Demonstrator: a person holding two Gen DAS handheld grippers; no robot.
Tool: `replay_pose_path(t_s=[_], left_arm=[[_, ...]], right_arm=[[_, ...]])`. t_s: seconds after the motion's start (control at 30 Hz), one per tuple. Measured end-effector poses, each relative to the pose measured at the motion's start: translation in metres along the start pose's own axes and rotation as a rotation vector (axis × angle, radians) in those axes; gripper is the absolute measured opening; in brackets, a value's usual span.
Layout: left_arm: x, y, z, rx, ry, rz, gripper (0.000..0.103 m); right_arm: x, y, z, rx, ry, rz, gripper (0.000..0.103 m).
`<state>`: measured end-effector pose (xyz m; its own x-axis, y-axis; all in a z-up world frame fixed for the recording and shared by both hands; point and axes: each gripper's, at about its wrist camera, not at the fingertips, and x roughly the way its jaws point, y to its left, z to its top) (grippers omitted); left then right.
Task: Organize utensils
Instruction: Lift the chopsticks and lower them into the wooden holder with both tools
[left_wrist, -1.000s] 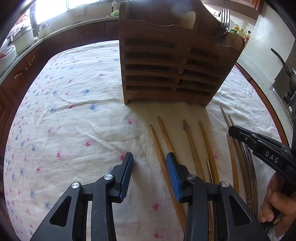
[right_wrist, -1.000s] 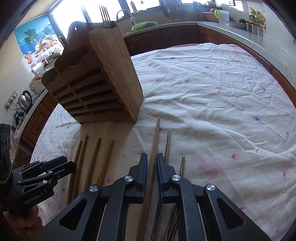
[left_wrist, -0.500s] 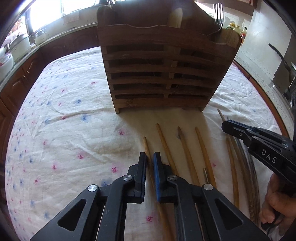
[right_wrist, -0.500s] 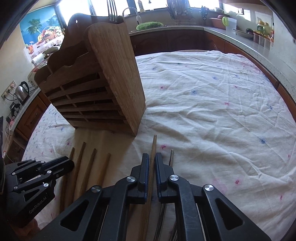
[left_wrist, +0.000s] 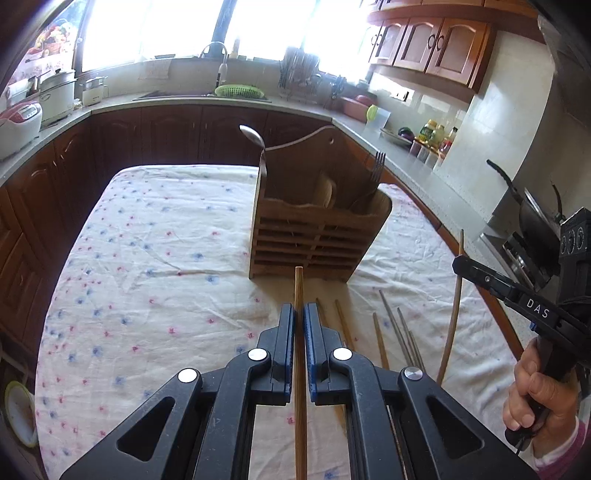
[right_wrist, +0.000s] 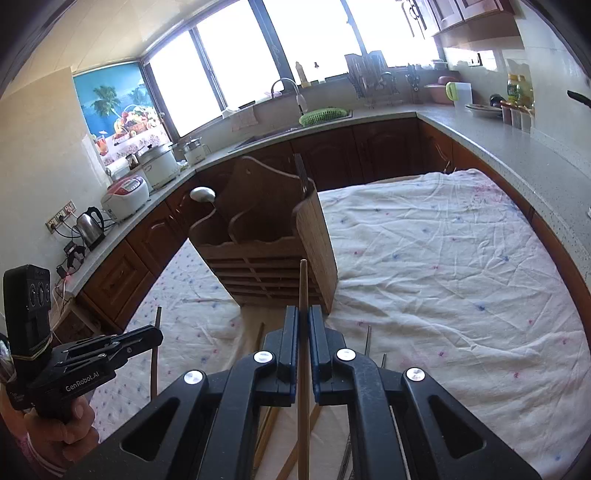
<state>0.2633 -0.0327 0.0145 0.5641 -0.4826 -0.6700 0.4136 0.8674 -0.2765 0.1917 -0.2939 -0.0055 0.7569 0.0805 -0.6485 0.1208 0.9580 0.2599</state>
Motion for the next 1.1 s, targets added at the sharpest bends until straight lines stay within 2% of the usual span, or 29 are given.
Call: replay_pose_path(t_s=[0.27,0.43,0.67,0.87,1.1], left_arm=[[-0.077,0.012,0.014,-0.027,-0.138,-0.045,0.004],[-0.098,0.012,0.028,-0.017,-0.209,-0.044,0.004],[-0.104,0.009,0.045,-0.001,-0.267,-0.04,0.004],[-0.098,0.01,0.07,0.014,-0.329,-0.029,0.004],[-0.076,0.014,0.105,0.008,-0.412,0.01,0.004]], right_arm=[[-0.044,0.02,0.03,-0.017,-0.116,0.027,0.006],[-0.061,0.031,0.055,-0.038,-0.196,0.024,0.006],[-0.059,0.033,0.076,-0.03,-0.271,0.007,0.006],[-0.042,0.022,0.095,0.04,-0.336,-0.013,0.006],[-0.033,0.019,0.131,0.093,-0.488,-0.026,0.006]])
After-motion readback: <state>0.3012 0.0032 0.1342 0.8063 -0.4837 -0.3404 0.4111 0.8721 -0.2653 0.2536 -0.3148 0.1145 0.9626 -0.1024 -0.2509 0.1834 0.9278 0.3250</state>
